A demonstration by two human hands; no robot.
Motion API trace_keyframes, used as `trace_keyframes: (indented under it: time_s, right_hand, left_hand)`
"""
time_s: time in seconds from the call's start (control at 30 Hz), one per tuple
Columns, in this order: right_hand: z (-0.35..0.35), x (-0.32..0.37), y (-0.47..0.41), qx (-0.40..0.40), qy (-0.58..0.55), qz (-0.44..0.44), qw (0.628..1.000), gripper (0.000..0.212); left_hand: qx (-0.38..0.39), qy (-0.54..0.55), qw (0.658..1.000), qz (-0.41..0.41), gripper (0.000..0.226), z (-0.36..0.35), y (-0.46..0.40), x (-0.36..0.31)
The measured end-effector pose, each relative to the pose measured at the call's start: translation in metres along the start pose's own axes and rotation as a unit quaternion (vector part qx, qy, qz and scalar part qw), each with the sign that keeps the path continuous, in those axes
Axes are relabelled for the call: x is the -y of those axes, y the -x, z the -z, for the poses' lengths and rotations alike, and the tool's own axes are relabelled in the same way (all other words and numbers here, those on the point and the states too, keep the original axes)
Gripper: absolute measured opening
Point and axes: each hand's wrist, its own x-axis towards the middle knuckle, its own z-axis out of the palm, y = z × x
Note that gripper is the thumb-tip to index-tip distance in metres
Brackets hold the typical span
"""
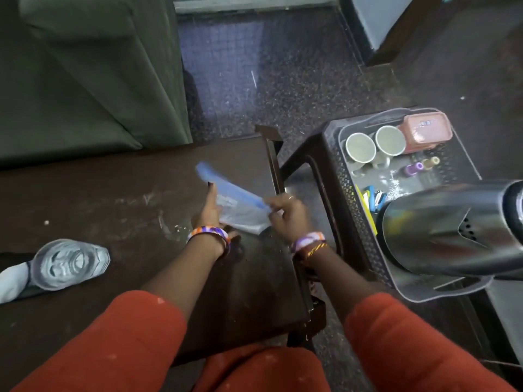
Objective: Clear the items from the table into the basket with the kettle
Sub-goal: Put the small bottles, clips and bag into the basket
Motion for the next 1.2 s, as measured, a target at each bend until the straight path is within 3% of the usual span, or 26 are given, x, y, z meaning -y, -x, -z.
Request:
trace_keyframes:
  time_s: [0.07, 0.13, 0.2, 0.23, 0.3, 0.37, 0.43, 0.5, 0.57, 0.6, 0.67, 0.8, 0.97, 1.1, 1.2]
  right_hand:
    - [-0.005, 0.009, 0.021, 0.037, 0.090, 0.105, 0.990, 0.034]
    - [0.002, 0.031, 0.041, 0.059, 0.102, 0.106, 0.987, 0.038]
    - [0.015, 0.051, 0.051, 0.030, 0.068, 0.074, 0.995, 0.046]
    - [0.025, 0.063, 0.052, -0.005, 0.051, 0.051, 0.997, 0.052]
    - [0.051, 0.092, 0.050, -0.078, 0.030, 0.020, 0.996, 0.068]
    - [0.084, 0.119, 0.046, -0.122, 0.104, 0.034, 0.987, 0.075]
    - [0.120, 0.141, 0.045, -0.114, 0.223, 0.085, 0.964, 0.068]
    - [0.157, 0.156, 0.044, -0.091, 0.285, 0.113, 0.948, 0.055]
    - [0.198, 0.164, 0.043, -0.094, 0.307, 0.109, 0.941, 0.052]
    - [0.221, 0.166, 0.044, -0.102, 0.303, 0.096, 0.943, 0.053]
    - [0.271, 0.162, 0.045, -0.123, 0.262, 0.073, 0.954, 0.052]
    - [0.365, 0.129, 0.037, -0.157, 0.252, 0.026, 0.955, 0.046]
    - [0.431, 0.066, 0.018, -0.085, 0.277, -0.036, 0.957, 0.036]
    - [0.433, 0.007, -0.002, 0.055, 0.268, -0.084, 0.958, 0.040]
    - [0.422, -0.027, -0.014, 0.118, 0.292, -0.124, 0.941, 0.029]
  left_hand:
    - [0.016, 0.017, 0.999, -0.036, 0.045, 0.001, 0.017, -0.013]
    - [-0.014, -0.016, 0.995, -0.102, 0.012, 0.001, 0.028, -0.024]
    - [-0.026, -0.063, 0.983, -0.172, 0.014, -0.007, 0.044, -0.035]
    - [-0.010, -0.070, 0.977, -0.201, 0.019, -0.014, 0.055, -0.040]
    - [0.051, -0.060, 0.965, -0.250, 0.058, -0.033, 0.075, -0.049]
    - [0.111, -0.081, 0.943, -0.304, 0.092, -0.059, 0.101, -0.054]
    - [0.157, -0.127, 0.929, -0.312, 0.107, -0.094, 0.127, -0.053]
    - [0.201, -0.134, 0.929, -0.282, 0.082, -0.132, 0.161, -0.051]
    - [0.279, -0.124, 0.915, -0.263, 0.020, -0.170, 0.194, -0.046]
    - [0.323, -0.120, 0.905, -0.248, 0.010, -0.187, 0.212, -0.042]
    - [0.390, -0.141, 0.881, -0.227, 0.019, -0.220, 0.237, -0.030]
    - [0.457, -0.231, 0.835, -0.200, 0.006, -0.277, 0.263, 0.003]
    - [0.396, -0.400, 0.796, -0.222, 0.022, -0.323, 0.241, 0.036]
    - [0.308, -0.502, 0.773, -0.234, 0.025, -0.330, 0.202, 0.050]
    - [0.265, -0.546, 0.762, -0.227, 0.025, -0.325, 0.179, 0.054]
